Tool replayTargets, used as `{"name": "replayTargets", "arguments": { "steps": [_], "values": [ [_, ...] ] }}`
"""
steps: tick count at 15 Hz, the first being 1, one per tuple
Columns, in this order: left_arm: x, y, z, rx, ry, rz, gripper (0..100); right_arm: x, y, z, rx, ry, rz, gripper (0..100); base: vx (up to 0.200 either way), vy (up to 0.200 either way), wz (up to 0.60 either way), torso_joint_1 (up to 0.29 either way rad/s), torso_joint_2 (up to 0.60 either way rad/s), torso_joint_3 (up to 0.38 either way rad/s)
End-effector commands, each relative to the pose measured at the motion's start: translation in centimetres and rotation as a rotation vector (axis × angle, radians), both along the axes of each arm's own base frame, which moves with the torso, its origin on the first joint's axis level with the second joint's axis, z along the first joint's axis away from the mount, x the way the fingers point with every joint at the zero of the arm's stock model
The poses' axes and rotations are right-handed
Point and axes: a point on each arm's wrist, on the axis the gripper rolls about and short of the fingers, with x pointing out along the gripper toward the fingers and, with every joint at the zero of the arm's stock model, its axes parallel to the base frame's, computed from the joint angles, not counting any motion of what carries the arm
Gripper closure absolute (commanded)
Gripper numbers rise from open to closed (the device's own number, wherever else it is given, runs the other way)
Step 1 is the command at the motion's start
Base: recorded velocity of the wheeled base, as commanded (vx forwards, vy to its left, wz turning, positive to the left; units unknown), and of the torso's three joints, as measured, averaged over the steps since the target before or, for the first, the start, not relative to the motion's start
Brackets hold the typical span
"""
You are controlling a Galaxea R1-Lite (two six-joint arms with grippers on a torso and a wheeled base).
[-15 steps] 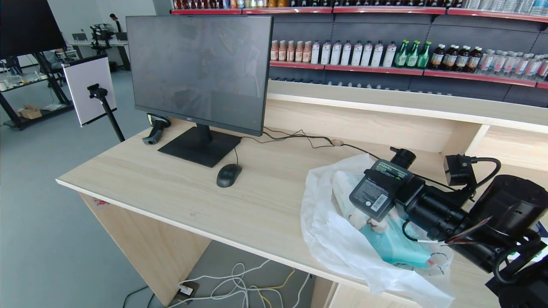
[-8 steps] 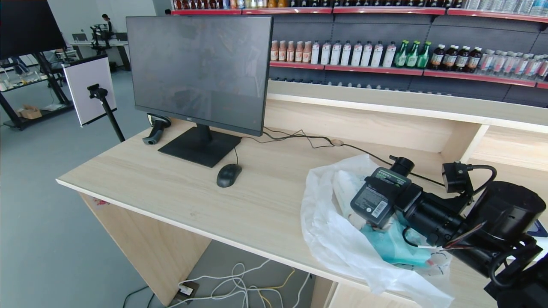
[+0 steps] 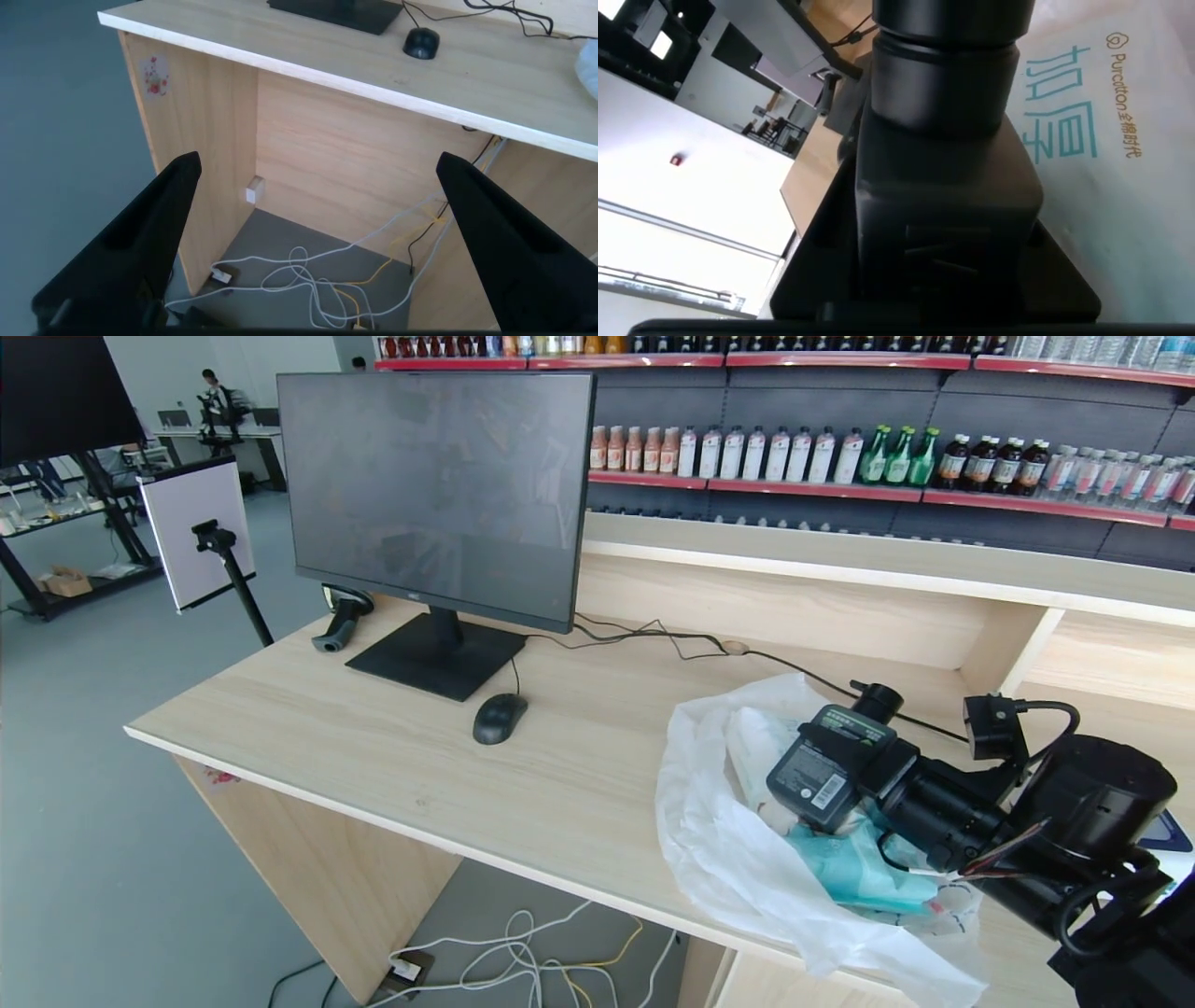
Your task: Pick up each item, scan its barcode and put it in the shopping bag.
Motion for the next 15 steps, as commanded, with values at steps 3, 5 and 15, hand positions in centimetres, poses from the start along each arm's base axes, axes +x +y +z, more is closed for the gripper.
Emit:
{"name": "replayTargets", "arguments": {
  "steps": [3, 5, 15],
  "values": [
    [0.00, 0.00, 0.00, 0.000, 0.000, 0.000, 0, -0.33, -0.16, -0.97, -0.018, 0.047, -0.005, 100, 0.000, 0.000, 0.00, 0.000, 0.00, 0.000],
    [0.00, 0.00, 0.00, 0.000, 0.000, 0.000, 0, -0.47, -0.16, -1.14, -0.028, 0.051, -0.003, 100, 0.000, 0.000, 0.00, 0.000, 0.00, 0.000],
    [0.00, 0.00, 0.00, 0.000, 0.000, 0.000, 0, -0.18, -0.11, -1.07, -0.052, 0.027, -0.003, 0, 0.000, 0.000, 0.00, 0.000, 0.00, 0.000]
  ]
}}
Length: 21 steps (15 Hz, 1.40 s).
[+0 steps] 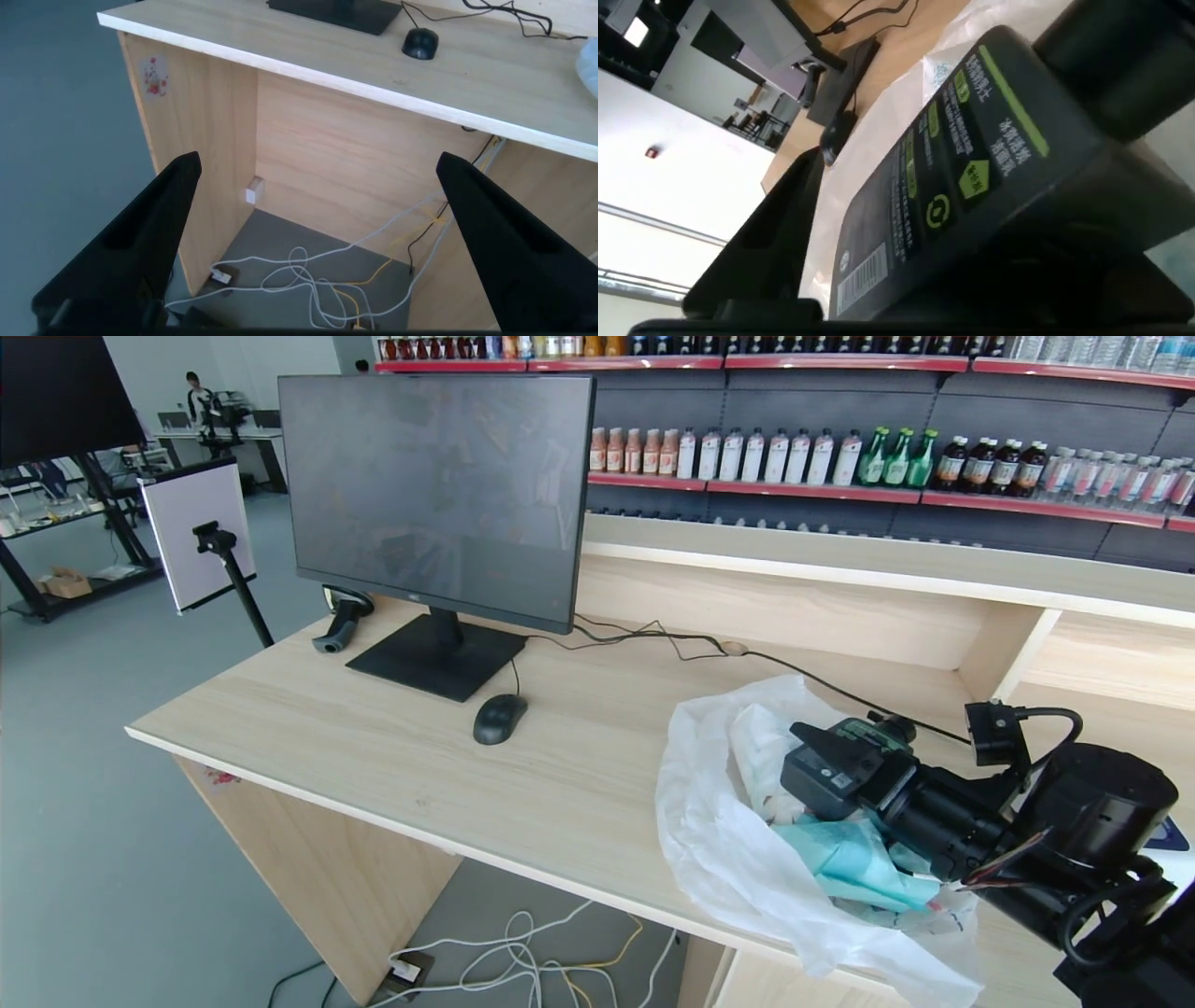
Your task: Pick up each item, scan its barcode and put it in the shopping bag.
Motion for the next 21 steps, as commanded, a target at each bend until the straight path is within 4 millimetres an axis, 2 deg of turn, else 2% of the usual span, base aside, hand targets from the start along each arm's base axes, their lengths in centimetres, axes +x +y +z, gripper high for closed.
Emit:
{"name": "replayTargets", "arguments": {
  "steps": [1, 4, 10, 18, 21],
  "values": [
    [0.0, 0.0, 0.0, 0.000, 0.001, 0.001, 0, 0.1, 0.0, -0.4, -0.009, 0.012, -0.002, 0, 0.000, 0.000, 0.00, 0.000, 0.00, 0.000],
    [0.0, 0.0, 0.0, 0.000, 0.000, 0.001, 0, 0.2, 0.0, -0.1, -0.038, -0.019, -0.002, 0, 0.000, 0.000, 0.00, 0.000, 0.00, 0.000],
    [0.0, 0.0, 0.0, 0.000, 0.000, 0.001, 0, 1.1, 0.3, 1.8, -0.082, -0.149, 0.003, 0, 0.000, 0.000, 0.00, 0.000, 0.00, 0.000],
    [0.0, 0.0, 0.0, 0.000, 0.000, 0.001, 0, 0.0, 0.1, 3.3, -0.091, -0.209, 0.001, 0, 0.000, 0.000, 0.00, 0.000, 0.00, 0.000],
    [0.0, 0.0, 0.0, 0.000, 0.000, 0.001, 0, -0.5, -0.1, 2.8, -0.107, -0.185, 0.003, 0, 0.000, 0.000, 0.00, 0.000, 0.00, 0.000]
  ]
}}
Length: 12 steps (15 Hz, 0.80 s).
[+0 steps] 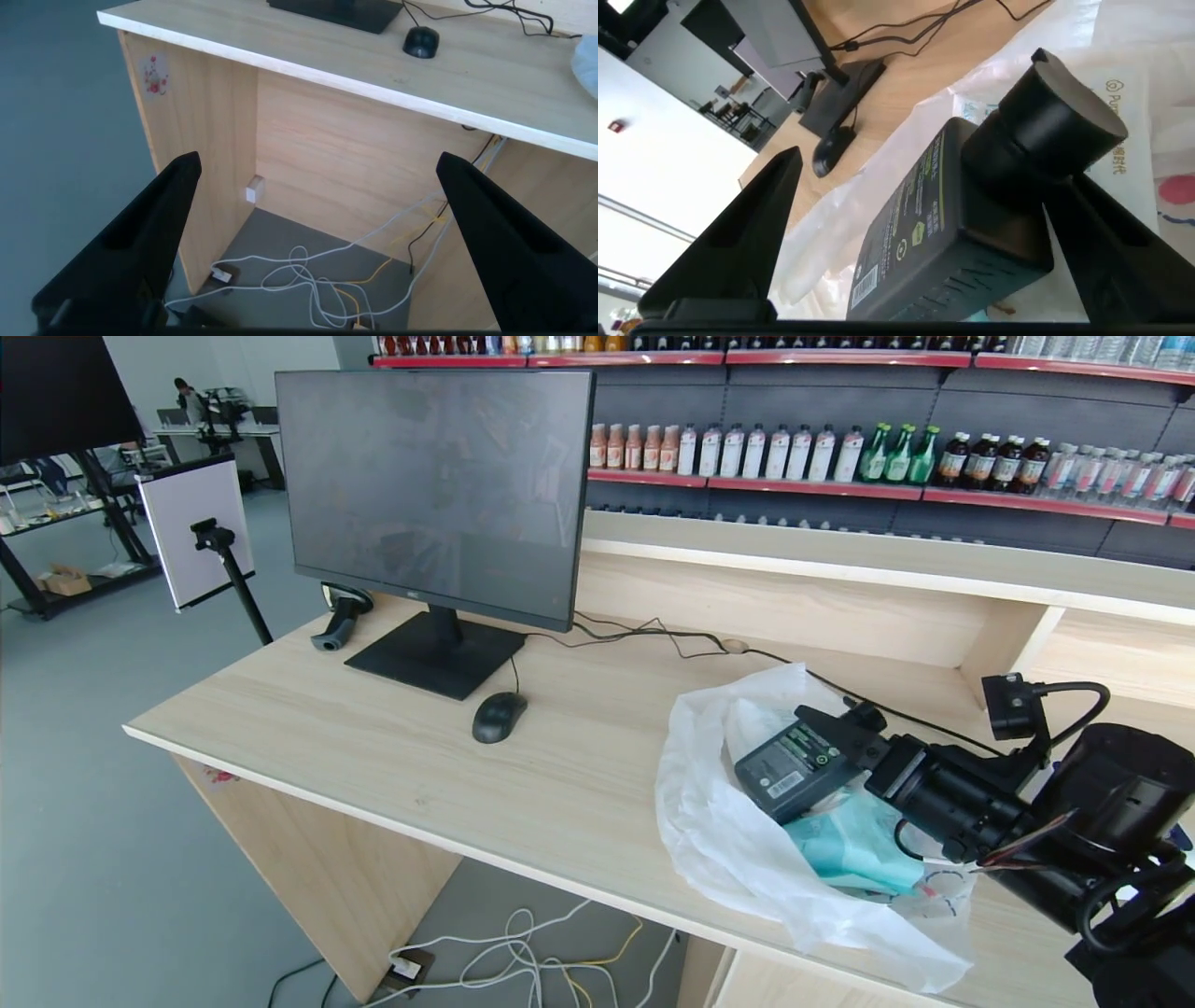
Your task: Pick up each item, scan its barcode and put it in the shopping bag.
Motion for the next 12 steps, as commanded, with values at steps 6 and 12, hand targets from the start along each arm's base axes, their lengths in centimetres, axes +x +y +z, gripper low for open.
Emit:
{"name": "replayTargets", "arguments": {
  "steps": [6, 12],
  "values": [
    [0.0, 0.0, 0.0, -0.001, -0.001, 0.002, 0, -0.3, -1.0, 0.4, -0.114, -0.075, -0.045, 0, 0.000, 0.000, 0.00, 0.000, 0.00, 0.000],
    [0.0, 0.0, 0.0, -0.001, -0.001, 0.001, 0, -0.3, -2.3, 1.7, -0.454, -0.303, -0.130, 0, 0.000, 0.000, 0.00, 0.000, 0.00, 0.000]
  ]
}}
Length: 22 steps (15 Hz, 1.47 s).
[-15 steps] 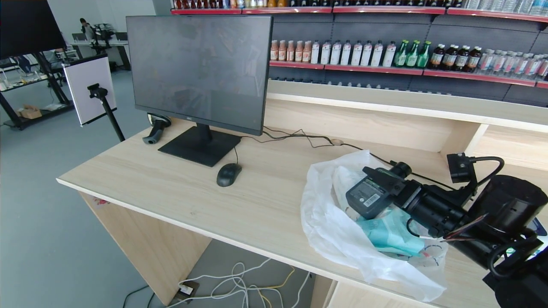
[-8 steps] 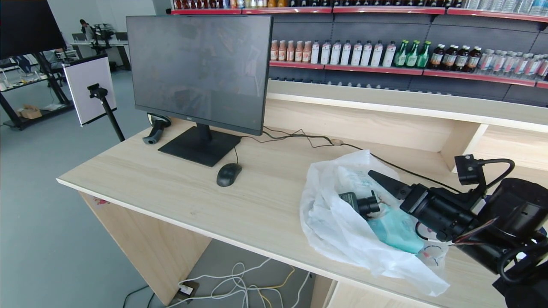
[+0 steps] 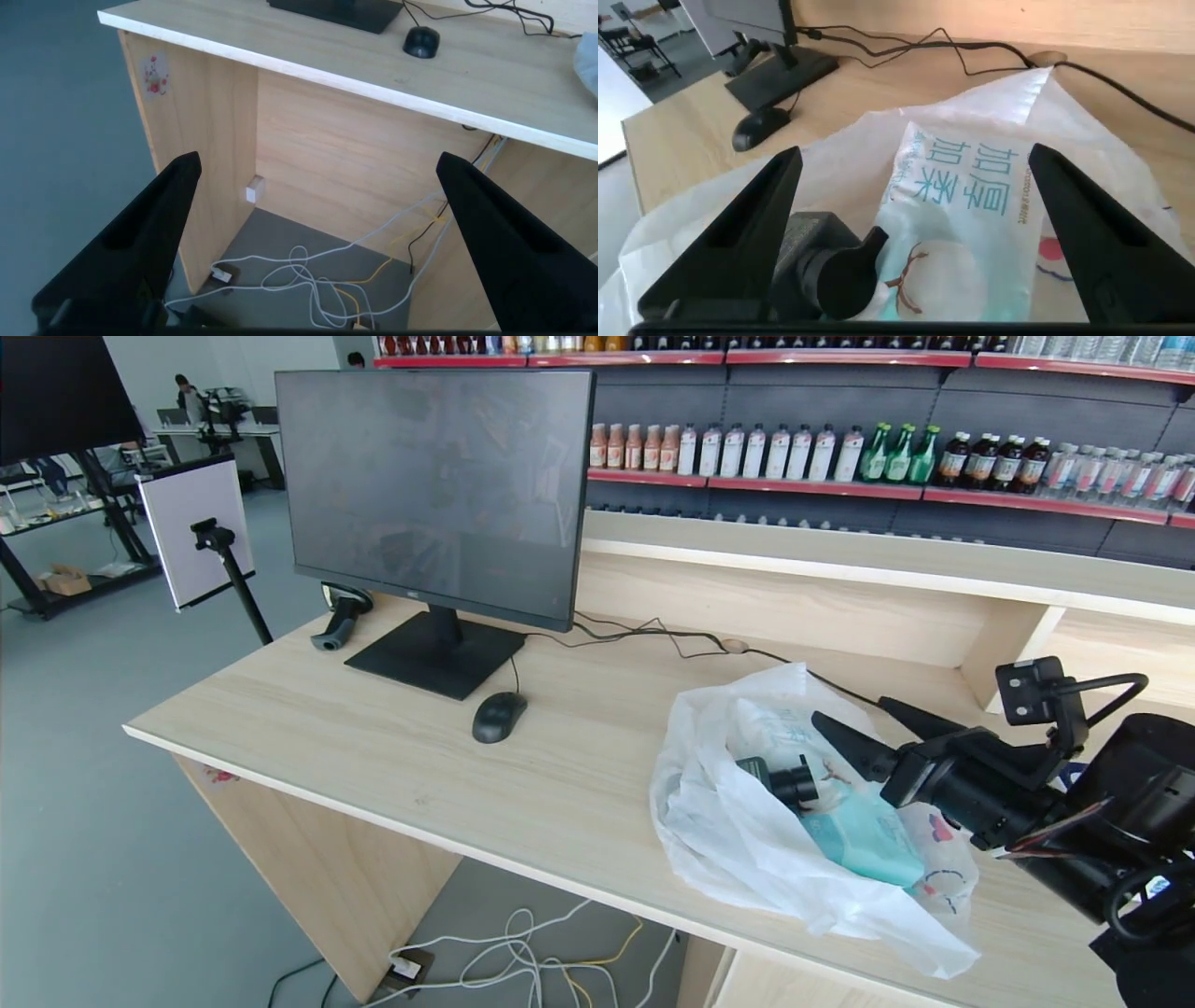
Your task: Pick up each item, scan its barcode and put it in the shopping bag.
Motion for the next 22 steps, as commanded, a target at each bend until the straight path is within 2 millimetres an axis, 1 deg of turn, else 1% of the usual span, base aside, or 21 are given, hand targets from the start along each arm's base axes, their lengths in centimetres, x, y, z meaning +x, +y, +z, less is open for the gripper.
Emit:
{"name": "replayTargets", "arguments": {
  "steps": [1, 2, 3, 5, 6, 8, 9, 10, 15, 16, 17, 18, 19, 20, 21, 22],
  "values": [
    [0.0, 0.0, 0.0, 0.000, -0.001, 0.000, 0, -0.8, -0.6, 1.4, -0.041, -0.079, -0.023, 0, 0.000, 0.000, 0.00, 0.000, 0.00, 0.000],
    [0.0, 0.0, 0.0, 0.001, -0.001, 0.002, 0, -1.7, -1.2, 2.2, -0.101, -0.130, -0.093, 0, 0.000, 0.000, 0.00, 0.000, 0.00, 0.000],
    [0.0, 0.0, 0.0, 0.000, -0.001, 0.000, 0, -2.5, -1.4, 2.4, -0.111, -0.141, -0.126, 0, 0.000, 0.000, 0.00, 0.000, 0.00, 0.000],
    [0.0, 0.0, 0.0, 0.000, -0.001, 0.000, 0, -5.5, -2.2, 2.8, -0.145, -0.161, -0.193, 0, 0.000, 0.000, 0.00, 0.000, 0.00, 0.000],
    [0.0, 0.0, 0.0, 0.000, -0.001, 0.000, 0, -7.0, -2.4, 2.7, -0.173, -0.170, -0.197, 0, 0.000, 0.000, 0.00, 0.000, 0.00, 0.000],
    [0.0, 0.0, 0.0, 0.000, -0.001, 0.000, 0, -8.9, -2.7, 2.3, -0.188, -0.165, -0.196, 0, 0.000, 0.000, 0.00, 0.000, 0.00, 0.000],
    [0.0, 0.0, 0.0, 0.000, -0.001, 0.002, 0, -10.1, -3.0, 2.4, -0.191, -0.181, -0.202, 0, 0.000, 0.000, 0.00, 0.000, 0.00, 0.000],
    [0.0, 0.0, 0.0, 0.000, -0.001, 0.000, 0, -10.9, -3.2, 2.4, -0.187, -0.186, -0.210, 0, 0.000, 0.000, 0.00, 0.000, 0.00, 0.000],
    [0.0, 0.0, 0.0, 0.003, 0.001, 0.000, 0, -11.8, -3.4, 3.2, -0.115, -0.206, -0.305, 0, 0.000, 0.000, 0.00, 0.000, 0.00, 0.000],
    [0.0, 0.0, 0.0, 0.003, -0.001, 0.000, 0, -12.6, -3.7, 3.2, -0.077, -0.162, -0.342, 0, 0.000, 0.000, 0.00, 0.000, 0.00, 0.000],
    [0.0, 0.0, 0.0, 0.003, 0.001, 0.000, 0, -14.0, -4.0, 2.9, -0.079, -0.106, -0.341, 0, 0.000, 0.000, 0.00, 0.000, 0.00, 0.000],
    [0.0, 0.0, 0.0, 0.003, 0.001, 0.000, 0, -16.2, -4.2, 2.4, -0.104, -0.059, -0.317, 0, 0.000, 0.000, 0.00, 0.000, 0.00, 0.000],
    [0.0, 0.0, 0.0, 0.003, 0.001, 0.000, 0, -18.2, -4.4, 1.4, -0.144, 0.003, -0.274, 0, 0.000, 0.000, 0.00, 0.000, 0.00, 0.000],
    [0.0, 0.0, 0.0, 0.003, 0.001, 0.000, 0, -21.3, -5.0, -0.1, -0.209, 0.041, -0.217, 0, 0.000, 0.000, 0.00, 0.000, 0.00, 0.000],
    [0.0, 0.0, 0.0, 0.003, 0.001, 0.000, 0, -23.5, -5.7, -1.8, -0.251, 0.069, -0.204, 0, 0.000, 0.000, 0.00, 0.000, 0.00, 0.000],
    [0.0, 0.0, 0.0, 0.003, 0.001, 0.000, 0, -25.2, -6.3, -3.4, -0.272, 0.087, -0.200, 0, 0.000, 0.000, 0.00, 0.000, 0.00, 0.000]
  ]
}}
